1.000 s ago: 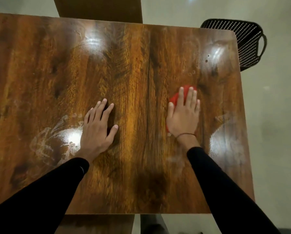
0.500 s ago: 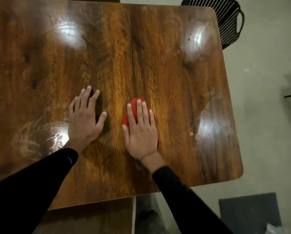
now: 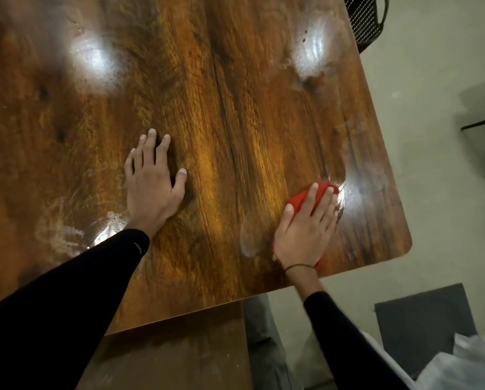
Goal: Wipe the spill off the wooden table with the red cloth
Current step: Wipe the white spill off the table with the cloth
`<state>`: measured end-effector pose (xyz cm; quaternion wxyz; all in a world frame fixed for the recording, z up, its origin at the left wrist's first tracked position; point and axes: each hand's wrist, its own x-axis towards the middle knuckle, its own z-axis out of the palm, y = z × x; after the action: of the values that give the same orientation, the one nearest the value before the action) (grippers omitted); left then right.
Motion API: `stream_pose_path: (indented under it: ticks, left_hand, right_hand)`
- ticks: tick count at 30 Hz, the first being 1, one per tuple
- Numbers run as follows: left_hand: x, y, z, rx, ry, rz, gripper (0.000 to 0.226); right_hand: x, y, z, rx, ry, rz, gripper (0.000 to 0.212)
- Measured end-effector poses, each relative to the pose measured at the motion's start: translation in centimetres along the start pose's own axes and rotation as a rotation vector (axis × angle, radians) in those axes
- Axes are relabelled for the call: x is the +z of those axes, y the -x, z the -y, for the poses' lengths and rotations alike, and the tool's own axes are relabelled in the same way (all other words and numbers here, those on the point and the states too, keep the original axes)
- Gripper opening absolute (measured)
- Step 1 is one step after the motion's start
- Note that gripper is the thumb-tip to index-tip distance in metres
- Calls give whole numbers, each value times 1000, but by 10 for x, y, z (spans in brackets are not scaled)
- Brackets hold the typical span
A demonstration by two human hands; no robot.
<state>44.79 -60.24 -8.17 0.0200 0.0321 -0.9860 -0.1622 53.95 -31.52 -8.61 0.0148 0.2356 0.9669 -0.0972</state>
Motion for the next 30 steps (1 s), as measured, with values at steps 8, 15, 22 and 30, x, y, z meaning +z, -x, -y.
stream_pose_path:
  ticks: [8,15,22,30]
  left_hand:
    - [2,0,1,3,15,-10,71]
    - [0,1,1,1,26,4,71]
    - [-4,2,-3,-17,7,19,70]
    - [-5,1,-4,-12,7,7,70]
  right_hand:
    - [25,69,70,-764,2,179,74]
    - [8,66,-12,-955,70,255,74]
    - [-2,-11,-36,-705,72,179,72]
    - [13,16,35,-1222,92,291,75]
